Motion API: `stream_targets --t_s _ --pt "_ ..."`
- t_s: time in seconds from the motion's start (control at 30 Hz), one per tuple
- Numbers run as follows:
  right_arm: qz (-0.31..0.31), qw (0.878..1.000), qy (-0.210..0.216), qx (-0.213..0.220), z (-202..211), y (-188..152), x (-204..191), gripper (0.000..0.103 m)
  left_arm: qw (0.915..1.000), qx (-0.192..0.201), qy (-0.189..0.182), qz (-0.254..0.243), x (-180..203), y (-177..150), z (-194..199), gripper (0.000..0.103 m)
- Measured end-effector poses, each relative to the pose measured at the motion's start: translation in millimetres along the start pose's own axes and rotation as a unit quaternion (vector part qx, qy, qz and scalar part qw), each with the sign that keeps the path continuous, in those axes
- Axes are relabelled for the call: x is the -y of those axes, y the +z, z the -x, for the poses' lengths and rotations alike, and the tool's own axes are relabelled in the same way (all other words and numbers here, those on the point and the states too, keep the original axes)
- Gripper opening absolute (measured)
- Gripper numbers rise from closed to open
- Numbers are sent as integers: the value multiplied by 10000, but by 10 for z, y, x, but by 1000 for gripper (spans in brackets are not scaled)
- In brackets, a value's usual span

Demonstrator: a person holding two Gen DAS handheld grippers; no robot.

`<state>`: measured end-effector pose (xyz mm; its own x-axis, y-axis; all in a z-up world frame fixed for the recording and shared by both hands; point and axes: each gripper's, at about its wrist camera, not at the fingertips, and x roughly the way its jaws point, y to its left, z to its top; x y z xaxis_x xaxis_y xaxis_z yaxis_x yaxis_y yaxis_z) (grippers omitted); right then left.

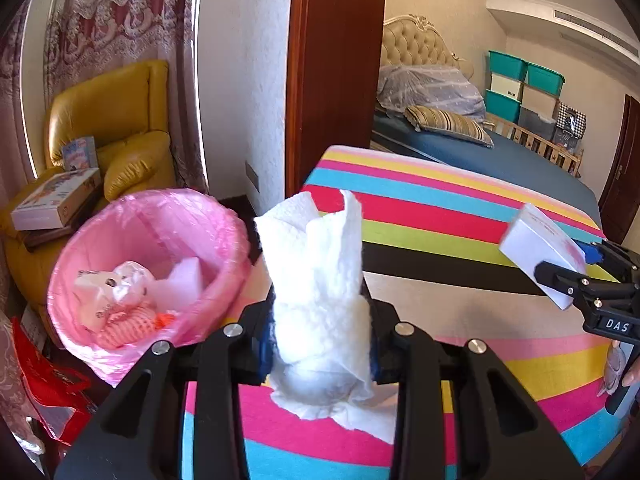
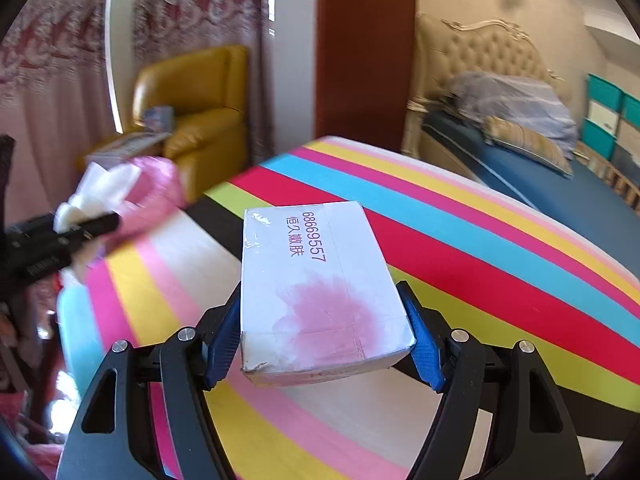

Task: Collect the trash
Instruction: 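Carry the white box and tissue to the wastebasket and release both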

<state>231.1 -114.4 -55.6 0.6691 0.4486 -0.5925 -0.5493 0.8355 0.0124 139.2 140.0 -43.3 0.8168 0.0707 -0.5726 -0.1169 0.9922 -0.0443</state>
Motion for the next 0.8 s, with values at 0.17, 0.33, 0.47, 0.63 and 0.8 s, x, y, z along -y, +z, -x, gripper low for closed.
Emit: stream_targets --t_s 0.17,0.33,0.47,0.63,0.8 --pt "66 9993 353 83 -35 154 -255 70 9997 172 183 -34 -93 -27 167 34" --pt "177 9979 572 244 -62 312 -503 70 9985 352 415 -38 -188 -32 323 34" --pt "228 9967 702 350 -56 415 -674 70 9977 438 523 -1 -276 -16 404 34" --pt "380 9950 834 401 -112 523 -888 70 9962 549 678 38 -373 1 485 35" --pt "398 9929 1024 451 -170 614 -1040 70 9947 625 818 75 -486 18 567 35"
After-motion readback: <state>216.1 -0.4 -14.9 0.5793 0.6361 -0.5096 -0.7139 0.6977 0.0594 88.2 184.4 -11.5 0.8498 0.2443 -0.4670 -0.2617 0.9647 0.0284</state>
